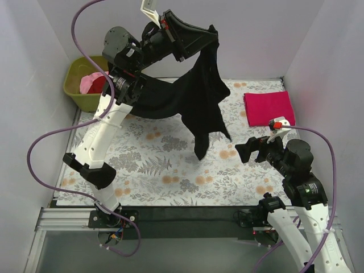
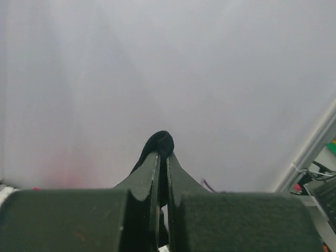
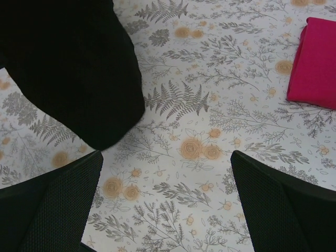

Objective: Fold and stack the t-shirts
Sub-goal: Move the tshirt to the center of the board, then flatten the tshirt out

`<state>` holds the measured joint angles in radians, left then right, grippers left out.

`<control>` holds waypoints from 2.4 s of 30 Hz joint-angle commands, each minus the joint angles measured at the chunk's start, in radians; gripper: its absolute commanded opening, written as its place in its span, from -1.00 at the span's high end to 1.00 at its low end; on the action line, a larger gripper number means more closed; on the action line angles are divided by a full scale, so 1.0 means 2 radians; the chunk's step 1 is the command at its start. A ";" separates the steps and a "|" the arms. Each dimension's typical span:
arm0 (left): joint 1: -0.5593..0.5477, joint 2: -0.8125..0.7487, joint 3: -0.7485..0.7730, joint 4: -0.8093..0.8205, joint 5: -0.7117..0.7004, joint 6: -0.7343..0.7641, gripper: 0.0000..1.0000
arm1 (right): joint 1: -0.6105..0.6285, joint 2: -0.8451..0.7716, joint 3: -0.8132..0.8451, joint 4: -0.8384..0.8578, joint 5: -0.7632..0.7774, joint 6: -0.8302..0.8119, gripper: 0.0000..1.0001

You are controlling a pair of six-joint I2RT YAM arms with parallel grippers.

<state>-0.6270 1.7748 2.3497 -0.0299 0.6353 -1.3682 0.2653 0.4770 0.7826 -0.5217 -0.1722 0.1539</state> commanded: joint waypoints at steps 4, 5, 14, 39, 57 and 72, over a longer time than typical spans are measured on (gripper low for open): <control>-0.005 -0.084 -0.104 0.028 -0.040 0.021 1.00 | 0.004 0.001 0.013 0.022 0.004 -0.003 -0.96; -0.005 -0.093 -0.123 -0.005 -0.055 0.057 1.00 | 0.004 0.002 0.011 0.024 0.000 -0.003 -0.95; 0.028 -0.204 -0.459 -0.099 -0.444 0.166 0.93 | 0.004 0.054 -0.011 0.026 -0.066 -0.011 -0.85; 0.083 -0.339 -0.737 -0.160 -0.342 0.036 -0.45 | 0.112 0.246 -0.070 0.054 -0.044 -0.002 -0.55; -0.239 -0.157 -0.708 -0.188 -0.411 -0.048 -0.09 | 0.087 0.252 -0.076 0.078 0.113 0.066 -0.57; -0.306 0.068 -0.539 -0.293 -0.511 0.013 0.17 | 0.042 0.163 -0.106 0.063 0.108 0.076 -0.58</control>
<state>-1.2388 1.8854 1.2354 -0.5373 -0.2832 -1.3670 0.3576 0.8230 0.5777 -0.4011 0.0494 0.2920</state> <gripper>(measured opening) 0.432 0.788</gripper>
